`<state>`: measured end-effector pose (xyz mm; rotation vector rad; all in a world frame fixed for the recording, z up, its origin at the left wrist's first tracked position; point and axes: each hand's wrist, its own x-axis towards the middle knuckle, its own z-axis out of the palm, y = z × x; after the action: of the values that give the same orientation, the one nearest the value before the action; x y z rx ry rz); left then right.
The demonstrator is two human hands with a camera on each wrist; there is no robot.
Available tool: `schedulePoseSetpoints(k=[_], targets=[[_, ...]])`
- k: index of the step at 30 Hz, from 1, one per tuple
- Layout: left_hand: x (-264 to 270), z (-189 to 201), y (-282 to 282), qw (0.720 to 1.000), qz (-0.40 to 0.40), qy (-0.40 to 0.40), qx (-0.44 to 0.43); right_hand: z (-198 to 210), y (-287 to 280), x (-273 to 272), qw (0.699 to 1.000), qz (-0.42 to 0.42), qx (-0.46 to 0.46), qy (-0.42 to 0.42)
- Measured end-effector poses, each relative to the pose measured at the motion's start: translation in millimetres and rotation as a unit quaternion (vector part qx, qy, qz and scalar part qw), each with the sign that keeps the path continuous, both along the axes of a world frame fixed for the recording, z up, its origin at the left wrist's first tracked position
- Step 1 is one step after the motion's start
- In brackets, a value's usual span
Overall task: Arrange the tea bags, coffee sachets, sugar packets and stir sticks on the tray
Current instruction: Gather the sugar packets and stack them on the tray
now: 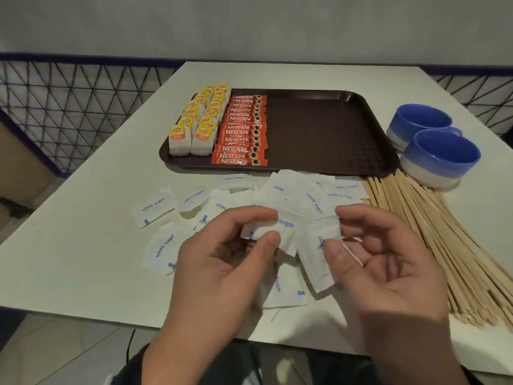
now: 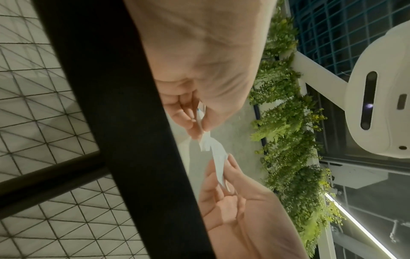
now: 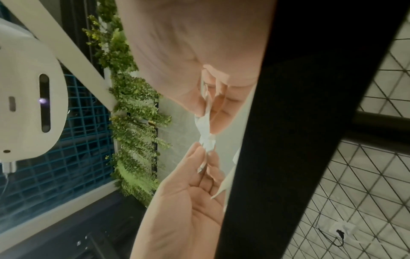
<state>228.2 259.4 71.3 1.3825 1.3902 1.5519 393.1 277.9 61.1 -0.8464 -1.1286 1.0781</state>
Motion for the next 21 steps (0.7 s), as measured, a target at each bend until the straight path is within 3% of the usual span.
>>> schedulePoseSetpoints(k=[8, 16, 21], targets=[[0, -4, -7, 0.998, -0.05, 0.02, -0.033, -3, -1, 5, 0.998, 0.059, -0.009, 0.02], [-2, -7, -10, 0.991, -0.035, 0.131, 0.01, 1, -2, 7, 0.999, -0.016, -0.03, -0.042], [2, -3, -11, 0.993, -0.096, 0.062, -0.012, 3, -9, -4, 0.988, 0.005, 0.052, -0.144]])
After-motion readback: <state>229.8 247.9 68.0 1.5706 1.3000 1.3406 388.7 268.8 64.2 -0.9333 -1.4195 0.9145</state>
